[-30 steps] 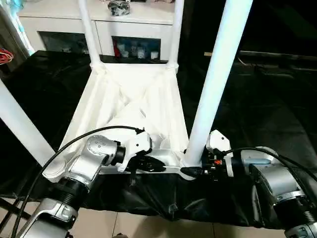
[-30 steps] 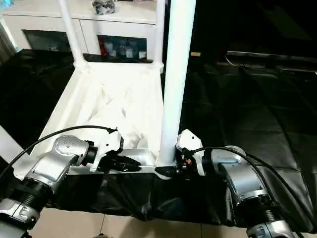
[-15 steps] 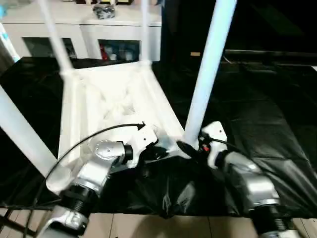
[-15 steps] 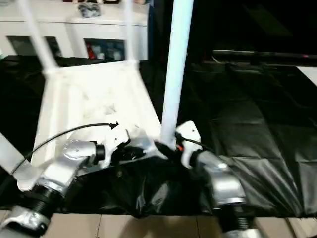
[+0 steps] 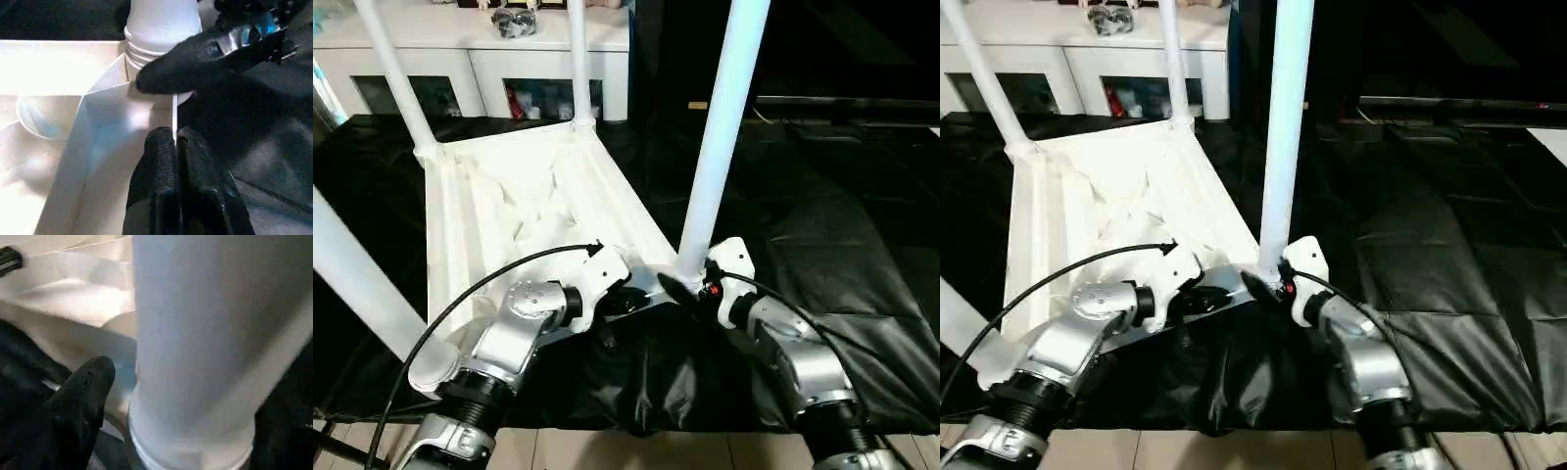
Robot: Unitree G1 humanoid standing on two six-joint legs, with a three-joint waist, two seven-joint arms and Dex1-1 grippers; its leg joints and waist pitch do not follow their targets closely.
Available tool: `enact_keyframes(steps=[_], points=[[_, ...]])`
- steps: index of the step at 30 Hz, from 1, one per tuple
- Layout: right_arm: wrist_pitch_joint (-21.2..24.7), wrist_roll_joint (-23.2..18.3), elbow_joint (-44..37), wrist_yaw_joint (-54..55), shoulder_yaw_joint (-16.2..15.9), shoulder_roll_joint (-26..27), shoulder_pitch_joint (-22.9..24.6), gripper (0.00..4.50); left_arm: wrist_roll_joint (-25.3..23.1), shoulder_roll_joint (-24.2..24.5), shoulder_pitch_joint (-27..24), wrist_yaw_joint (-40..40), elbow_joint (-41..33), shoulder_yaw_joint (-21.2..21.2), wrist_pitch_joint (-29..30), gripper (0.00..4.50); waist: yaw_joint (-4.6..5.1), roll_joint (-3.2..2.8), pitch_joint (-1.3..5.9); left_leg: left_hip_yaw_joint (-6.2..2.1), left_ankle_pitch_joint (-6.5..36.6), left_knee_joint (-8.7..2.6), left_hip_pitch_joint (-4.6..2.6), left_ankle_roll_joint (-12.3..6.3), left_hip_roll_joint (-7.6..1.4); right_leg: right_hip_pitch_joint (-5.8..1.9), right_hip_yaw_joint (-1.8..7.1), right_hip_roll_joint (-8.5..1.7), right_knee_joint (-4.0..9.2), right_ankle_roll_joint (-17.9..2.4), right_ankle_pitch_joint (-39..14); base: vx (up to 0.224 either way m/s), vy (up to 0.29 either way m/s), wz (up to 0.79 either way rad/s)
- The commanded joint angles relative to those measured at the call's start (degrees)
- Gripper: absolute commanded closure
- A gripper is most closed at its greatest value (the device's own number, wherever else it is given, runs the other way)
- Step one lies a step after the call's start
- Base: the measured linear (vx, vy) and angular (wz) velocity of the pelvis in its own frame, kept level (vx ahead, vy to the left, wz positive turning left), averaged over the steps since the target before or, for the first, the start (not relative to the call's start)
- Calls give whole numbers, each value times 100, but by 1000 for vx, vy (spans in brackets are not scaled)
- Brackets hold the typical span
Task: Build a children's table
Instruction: Rotate leg to tighten
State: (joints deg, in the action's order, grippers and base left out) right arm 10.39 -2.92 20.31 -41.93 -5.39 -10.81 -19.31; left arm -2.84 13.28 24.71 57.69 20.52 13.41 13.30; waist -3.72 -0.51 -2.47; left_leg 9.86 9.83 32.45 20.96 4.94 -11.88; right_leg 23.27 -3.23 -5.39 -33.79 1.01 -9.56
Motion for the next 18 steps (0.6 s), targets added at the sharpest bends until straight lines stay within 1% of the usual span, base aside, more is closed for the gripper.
enact_keyframes(steps=[1,2,3,4,5,6,7,8,9,10,11,13,14,15,16,18], points=[[-44,-281,-244,-931,-522,-42,-82,55,375,-49,149,519,25,249,-345,450,-45,102,302,24,1427,-372,-4,-316,-70,-248,178,-216,423,-1000,-1816,0,0,0],[-49,-318,-258,-1047,-512,-104,-84,55,379,-7,170,593,62,251,-370,450,-49,103,302,29,1437,-369,-2,-342,-71,-248,181,-212,417,-1022,-1763,0,0,0],[-20,-370,-270,-1202,-477,-204,-95,55,374,52,211,709,133,253,-418,450,-67,91,299,33,1458,-371,-23,-341,-87,-228,185,-219,419,-1067,-1732,0,0,0],[-8,-391,-278,-1264,-462,-246,-97,55,370,72,226,750,158,254,-432,450,-82,94,301,36,1452,-367,-35,-334,-89,-223,187,-220,421,-1083,-1721,0,0,0],[-8,-391,-278,-1264,-462,-246,-97,70,370,72,226,750,158,254,-432,450,-107,100,303,44,1448,-363,-48,-326,-91,-223,192,-220,413,-1119,-1666,0,0,0],[78,-479,-304,-1722,-485,-524,-101,80,326,162,327,904,351,255,-546,450,-123,107,300,42,1442,-366,-44,-316,-94,-230,191,-215,401,-1134,-1648,0,0,0],[78,-479,-304,-1722,-485,-524,-101,80,326,162,327,904,351,255,-546,450,-137,105,294,42,1461,-369,-47,-315,-92,-231,189,-213,409,-1123,-1683,0,0,0],[96,-500,-325,-1950,-522,-665,-100,89,328,204,365,1017,420,259,-592,450,-164,92,296,52,1533,-361,-86,-295,-101,-206,195,-209,414,-1138,-1709,0,0,0],[105,-513,-342,-2094,-550,-757,-95,98,334,230,384,1094,455,263,-619,450,-177,99,289,57,1546,-360,-75,-289,-108,-206,205,-210,404,-1157,-1668,0,0,0],[128,-523,-376,-2281,-612,-885,-85,109,354,262,407,1169,494,270,-640,450,-175,99,287,54,1524,-362,-57,-287,-104,-220,205,-210,398,-1157,-1658,0,0,0],[115,-520,-414,-2414,-668,-980,-72,118,377,284,424,1238,520,278,-662,450,-189,114,292,52,1452,-362,-38,-294,-100,-242,204,-215,387,-1135,-1648,0,0,0],[127,-520,-467,-2653,-751,-1138,-60,127,414,339,480,1405,622,300,-725,450,-217,121,289,58,1425,-355,-48,-319,-102,-231,207,-212,392,-1128,-1668,0,0,0],[109,-498,-469,-2744,-782,-1185,-58,137,409,367,521,1483,699,303,-774,450,-239,129,292,64,1421,-346,-51,-334,-106,-223,213,-213,386,-1138,-1671,0,0,0],[109,-498,-469,-2744,-782,-1185,-58,156,409,367,521,1483,699,303,-774,450,-259,132,292,67,1413,-346,-51,-331,-108,-221,219,-219,383,-1145,-1684,0,0,0],[98,-486,-463,-2763,-792,-1195,-58,156,408,375,536,1507,726,301,-790,450,-258,134,291,61,1398,-351,-44,-323,-109,-226,218,-225,383,-1147,-1692,0,0,0],[79,-487,-438,-2780,-824,-1214,-64,174,422,386,587,1549,800,286,-829,450,-256,141,290,57,1419,-356,-42,-289,-104,-228,213,-226,389,-1118,-1792,0,0,0]])
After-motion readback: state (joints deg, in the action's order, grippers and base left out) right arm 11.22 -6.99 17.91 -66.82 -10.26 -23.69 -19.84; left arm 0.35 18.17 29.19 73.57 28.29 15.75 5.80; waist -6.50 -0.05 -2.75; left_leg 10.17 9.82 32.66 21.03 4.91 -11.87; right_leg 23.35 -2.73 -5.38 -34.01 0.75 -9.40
